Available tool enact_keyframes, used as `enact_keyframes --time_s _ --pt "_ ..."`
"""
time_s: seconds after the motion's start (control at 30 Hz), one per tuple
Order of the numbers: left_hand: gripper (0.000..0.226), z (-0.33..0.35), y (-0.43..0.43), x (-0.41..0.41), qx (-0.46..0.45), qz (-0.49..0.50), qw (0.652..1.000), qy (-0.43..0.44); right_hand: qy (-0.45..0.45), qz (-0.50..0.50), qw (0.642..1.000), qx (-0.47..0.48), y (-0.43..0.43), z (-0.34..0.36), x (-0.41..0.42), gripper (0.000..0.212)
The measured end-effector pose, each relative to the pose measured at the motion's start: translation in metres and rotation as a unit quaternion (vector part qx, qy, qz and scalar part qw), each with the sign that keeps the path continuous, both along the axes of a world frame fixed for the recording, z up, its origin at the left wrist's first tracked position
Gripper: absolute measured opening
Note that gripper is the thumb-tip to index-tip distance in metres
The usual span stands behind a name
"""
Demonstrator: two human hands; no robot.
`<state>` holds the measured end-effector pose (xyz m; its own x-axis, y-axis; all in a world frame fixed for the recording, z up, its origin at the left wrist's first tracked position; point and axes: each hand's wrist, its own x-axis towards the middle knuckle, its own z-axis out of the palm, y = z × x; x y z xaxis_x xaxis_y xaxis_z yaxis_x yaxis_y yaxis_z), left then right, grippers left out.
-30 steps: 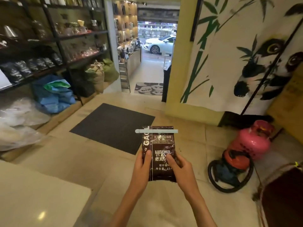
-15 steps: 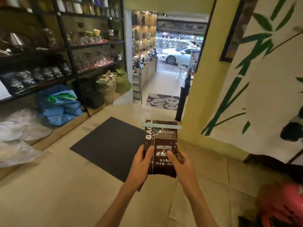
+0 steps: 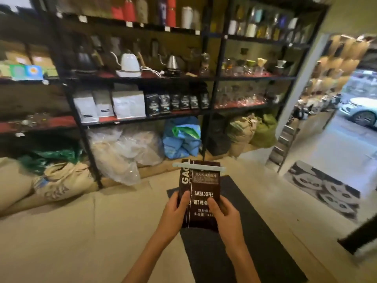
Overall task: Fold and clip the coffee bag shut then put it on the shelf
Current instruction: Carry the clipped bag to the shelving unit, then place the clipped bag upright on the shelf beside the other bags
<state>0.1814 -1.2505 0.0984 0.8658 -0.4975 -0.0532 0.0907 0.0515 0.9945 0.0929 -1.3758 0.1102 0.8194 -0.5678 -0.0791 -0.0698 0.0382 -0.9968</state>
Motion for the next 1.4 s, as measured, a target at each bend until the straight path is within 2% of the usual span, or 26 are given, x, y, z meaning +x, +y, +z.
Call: enact_keyframes --time_s 0.13,0.27,0.37,0.6,0.8,0.97,1.13,1.2,1.27,1.33,1.37,1.4 --pt "0.028 0.011 0.033 0.112 -0.006 0.137 0.991 0.000 0.002 0.131 0.991 0.011 0.015 0.010 0.148 0.025" --pt "0.025 0.006 0.086 0.218 -0.010 0.248 0.969 -0.005 -0.004 0.245 0.969 0.001 0.060 0.001 0.290 0.031" --pt "0.025 -0.004 0.130 0.299 0.006 0.306 0.952 -0.022 -0.013 0.303 0.953 0.018 0.102 -0.009 0.390 0.027" --pt "0.024 -0.003 0.234 0.456 0.024 0.395 0.918 -0.023 0.000 0.400 0.916 0.037 0.205 -0.013 0.579 0.033" --pt "0.036 -0.016 0.339 0.565 0.032 0.454 0.890 0.021 0.017 0.453 0.890 0.047 0.316 -0.026 0.707 0.029" --pt "0.027 -0.037 0.441 0.666 0.037 0.479 0.877 0.032 0.031 0.483 0.874 0.053 0.419 -0.043 0.814 0.025" --pt "0.024 -0.034 0.558 0.742 0.030 0.487 0.872 0.045 0.045 0.548 0.835 0.001 0.535 -0.043 0.903 0.028" --pt "0.022 -0.027 0.605 0.766 0.039 0.471 0.880 0.046 0.069 0.577 0.814 -0.006 0.575 -0.038 0.933 0.033" --pt "0.026 -0.028 0.658 0.799 0.057 0.455 0.888 0.048 0.078 0.585 0.807 -0.036 0.618 -0.029 0.975 0.051" --pt "0.031 -0.034 0.707 0.829 0.057 0.443 0.893 0.057 0.051 0.560 0.825 -0.059 0.659 -0.019 1.016 0.082" --pt "0.032 -0.036 0.732 0.846 0.060 0.436 0.896 0.064 0.040 0.544 0.835 -0.080 0.682 -0.011 1.036 0.088" --pt "0.033 -0.039 0.754 0.863 0.063 0.421 0.902 0.066 0.030 0.530 0.840 -0.110 0.706 -0.008 1.057 0.084"
